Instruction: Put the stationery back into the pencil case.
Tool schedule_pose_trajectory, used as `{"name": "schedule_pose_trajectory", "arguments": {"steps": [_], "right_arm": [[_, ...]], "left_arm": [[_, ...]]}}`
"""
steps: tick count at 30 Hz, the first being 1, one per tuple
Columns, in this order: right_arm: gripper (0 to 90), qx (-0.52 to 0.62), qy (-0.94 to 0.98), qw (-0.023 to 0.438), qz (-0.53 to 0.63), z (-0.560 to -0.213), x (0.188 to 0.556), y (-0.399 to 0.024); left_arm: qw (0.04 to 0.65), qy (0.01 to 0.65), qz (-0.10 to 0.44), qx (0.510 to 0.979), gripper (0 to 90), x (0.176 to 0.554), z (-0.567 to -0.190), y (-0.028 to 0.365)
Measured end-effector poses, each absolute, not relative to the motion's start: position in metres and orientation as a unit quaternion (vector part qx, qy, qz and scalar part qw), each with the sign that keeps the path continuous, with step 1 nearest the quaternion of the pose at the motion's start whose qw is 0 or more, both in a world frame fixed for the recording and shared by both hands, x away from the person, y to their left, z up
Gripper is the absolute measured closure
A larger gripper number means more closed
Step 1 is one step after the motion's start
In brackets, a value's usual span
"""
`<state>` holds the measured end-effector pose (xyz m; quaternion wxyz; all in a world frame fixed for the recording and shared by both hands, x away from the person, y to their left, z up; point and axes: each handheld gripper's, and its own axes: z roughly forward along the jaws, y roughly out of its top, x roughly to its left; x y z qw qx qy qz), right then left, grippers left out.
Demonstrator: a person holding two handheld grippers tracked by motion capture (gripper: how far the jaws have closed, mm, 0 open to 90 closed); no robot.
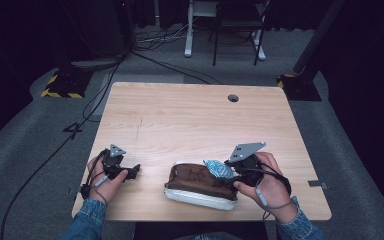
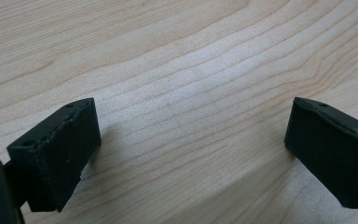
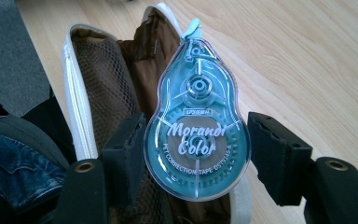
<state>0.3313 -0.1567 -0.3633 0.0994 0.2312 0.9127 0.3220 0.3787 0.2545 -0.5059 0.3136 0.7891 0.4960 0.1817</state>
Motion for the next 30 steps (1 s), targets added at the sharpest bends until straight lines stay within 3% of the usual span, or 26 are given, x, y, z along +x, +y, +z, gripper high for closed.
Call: {"name": "schedule_pose_trajectory", "arguments": {"steps": [30], "right_arm": [[39.8, 0.188, 0.935, 0.054, 0.297, -0.386, 0.327, -0.128]], "left_arm": [[0.313, 0.495, 0.181, 0.790, 3.6, 0.379, -0.506, 0.254]]}}
